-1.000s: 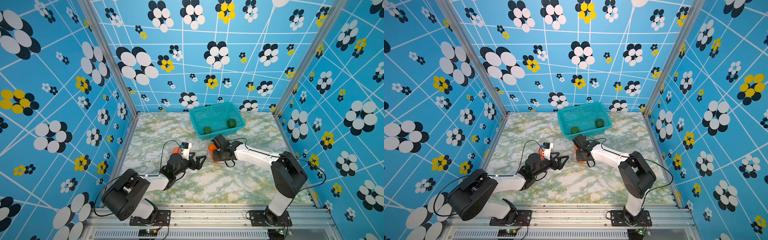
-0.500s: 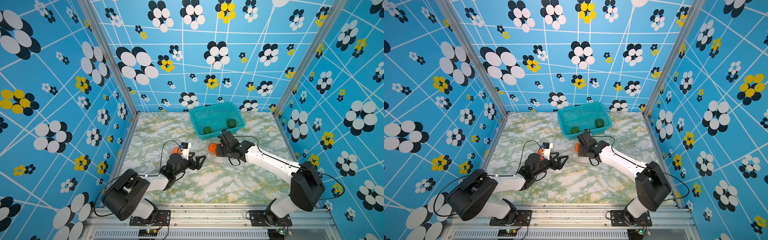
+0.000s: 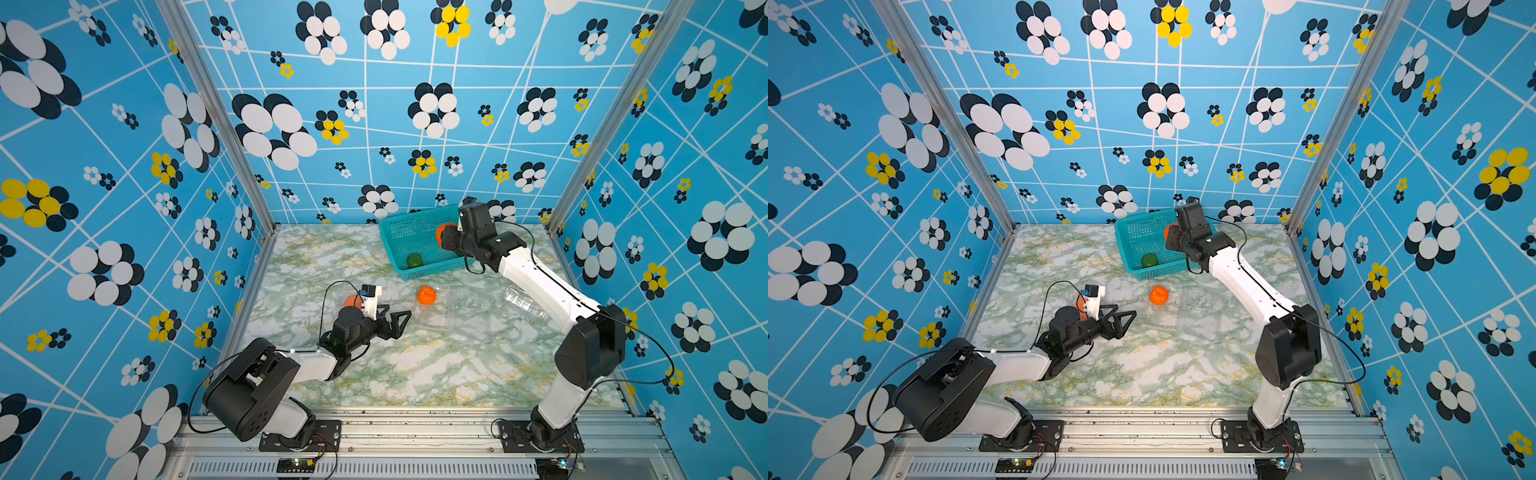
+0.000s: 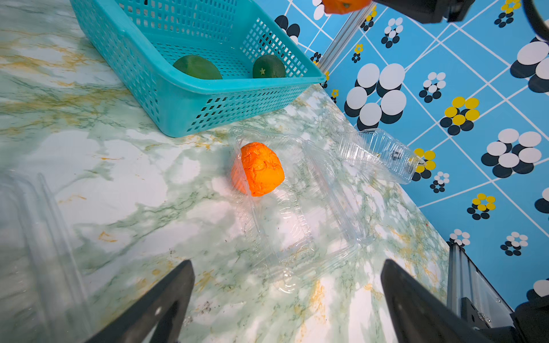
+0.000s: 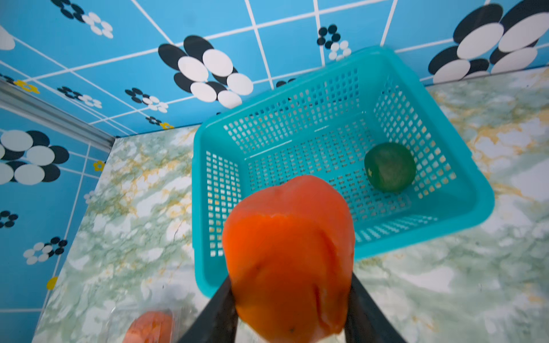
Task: Take oranges out of containers
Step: Place the orange in the basket, then pick up the orange from the packing box.
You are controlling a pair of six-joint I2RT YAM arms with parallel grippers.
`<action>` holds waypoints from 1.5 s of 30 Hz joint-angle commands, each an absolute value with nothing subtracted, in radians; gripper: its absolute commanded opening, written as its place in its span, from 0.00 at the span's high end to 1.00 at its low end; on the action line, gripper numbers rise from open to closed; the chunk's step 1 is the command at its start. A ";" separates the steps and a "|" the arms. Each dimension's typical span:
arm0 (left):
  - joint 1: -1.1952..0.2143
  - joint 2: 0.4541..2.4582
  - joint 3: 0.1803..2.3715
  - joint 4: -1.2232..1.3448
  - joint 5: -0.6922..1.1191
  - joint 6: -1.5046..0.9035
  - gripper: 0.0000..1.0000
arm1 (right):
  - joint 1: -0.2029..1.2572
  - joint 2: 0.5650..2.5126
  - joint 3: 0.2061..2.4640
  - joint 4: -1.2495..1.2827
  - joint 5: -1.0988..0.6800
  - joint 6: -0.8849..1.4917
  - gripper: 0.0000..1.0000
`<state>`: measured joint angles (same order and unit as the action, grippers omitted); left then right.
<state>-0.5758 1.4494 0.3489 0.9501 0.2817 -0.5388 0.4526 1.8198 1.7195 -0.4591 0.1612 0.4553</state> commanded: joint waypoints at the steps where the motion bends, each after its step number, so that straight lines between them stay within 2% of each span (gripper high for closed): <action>1: -0.564 1.464 0.331 0.940 0.297 -0.549 0.00 | 0.415 1.951 1.863 -0.506 0.143 0.421 0.47; 4: -0.563 1.467 0.330 0.943 0.300 -0.553 0.00 | 0.388 2.093 2.063 -0.586 0.124 0.408 0.45; 8: -0.559 1.468 0.331 0.945 0.307 -0.556 0.00 | 0.382 2.308 2.426 -0.825 0.107 0.339 0.25; 10: -0.560 1.467 0.331 0.943 0.307 -0.556 0.00 | 0.381 2.379 2.572 -0.933 0.101 0.329 0.22; 14: -0.557 1.465 0.331 0.942 0.305 -0.557 0.00 | 0.392 2.382 2.612 -1.007 0.108 0.333 0.22; 19: -0.555 1.463 0.329 0.942 0.304 -0.558 0.01 | 0.473 2.202 2.311 -0.912 0.219 0.259 0.22; 25: -0.552 1.465 0.328 0.942 0.303 -0.561 0.00 | 0.507 1.851 1.689 -0.598 0.097 0.414 0.23; 29: -0.552 1.481 0.328 0.954 0.301 -0.564 0.01 | 0.537 1.696 1.387 -0.447 0.074 0.499 0.26; 36: -0.552 1.497 0.325 0.980 0.314 -0.574 0.01 | 0.553 1.663 1.129 -0.176 -0.142 0.622 0.26; 45: -0.551 1.494 0.324 0.987 0.316 -0.574 0.00 | 0.554 1.762 1.117 -0.117 -0.116 0.648 0.24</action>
